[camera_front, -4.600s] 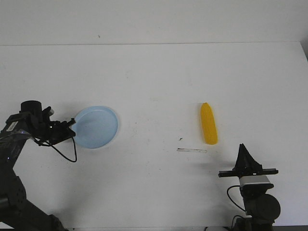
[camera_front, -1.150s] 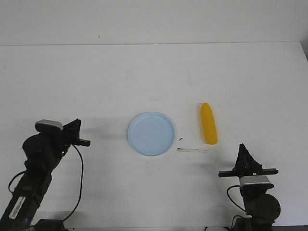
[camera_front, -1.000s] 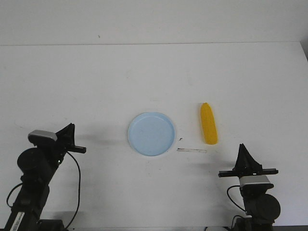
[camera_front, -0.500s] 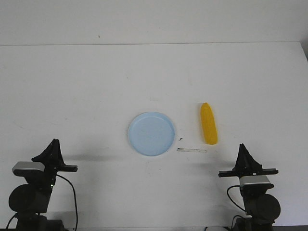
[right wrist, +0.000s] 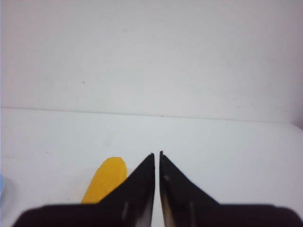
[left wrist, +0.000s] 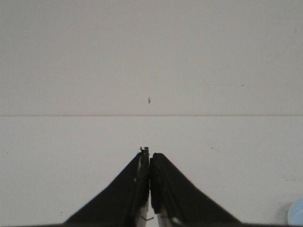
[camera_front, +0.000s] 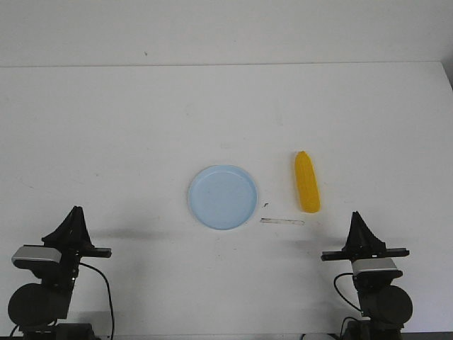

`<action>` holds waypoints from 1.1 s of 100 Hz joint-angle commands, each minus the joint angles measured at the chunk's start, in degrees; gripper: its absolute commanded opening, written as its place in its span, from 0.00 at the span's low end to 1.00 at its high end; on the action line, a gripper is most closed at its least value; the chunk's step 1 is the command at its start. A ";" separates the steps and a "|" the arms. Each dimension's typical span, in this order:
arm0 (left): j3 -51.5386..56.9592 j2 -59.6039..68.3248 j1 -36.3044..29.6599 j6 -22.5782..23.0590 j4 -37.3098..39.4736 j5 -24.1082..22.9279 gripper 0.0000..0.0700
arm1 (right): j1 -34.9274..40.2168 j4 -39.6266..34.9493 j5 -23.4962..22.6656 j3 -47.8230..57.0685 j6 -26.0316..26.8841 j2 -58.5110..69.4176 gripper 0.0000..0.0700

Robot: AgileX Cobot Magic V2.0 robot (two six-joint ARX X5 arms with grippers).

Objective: Place corn on plate with both arms
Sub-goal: 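Raise the right gripper from rest toward the yellow corn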

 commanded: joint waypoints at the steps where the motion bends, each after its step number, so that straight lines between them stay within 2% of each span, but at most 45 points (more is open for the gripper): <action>1: 0.46 -0.20 0.11 0.77 0.81 0.00 0.00 | 0.04 0.52 0.00 -0.07 0.11 0.09 0.02; 64: 0.44 -0.20 0.11 0.77 0.81 0.00 0.00 | 0.04 0.92 0.57 -0.04 0.17 0.11 0.02; 73: 0.44 -0.20 0.11 0.77 0.81 0.00 0.00 | 0.11 0.33 -0.46 1.03 0.15 0.11 0.02; 92: 0.46 -0.20 0.11 0.77 0.81 0.00 0.00 | 0.17 -7.85 -0.77 8.41 0.57 3.04 0.01; 110: 0.44 -0.20 0.11 0.77 0.81 0.00 0.00 | 0.28 -17.57 -0.74 17.94 0.55 10.93 0.01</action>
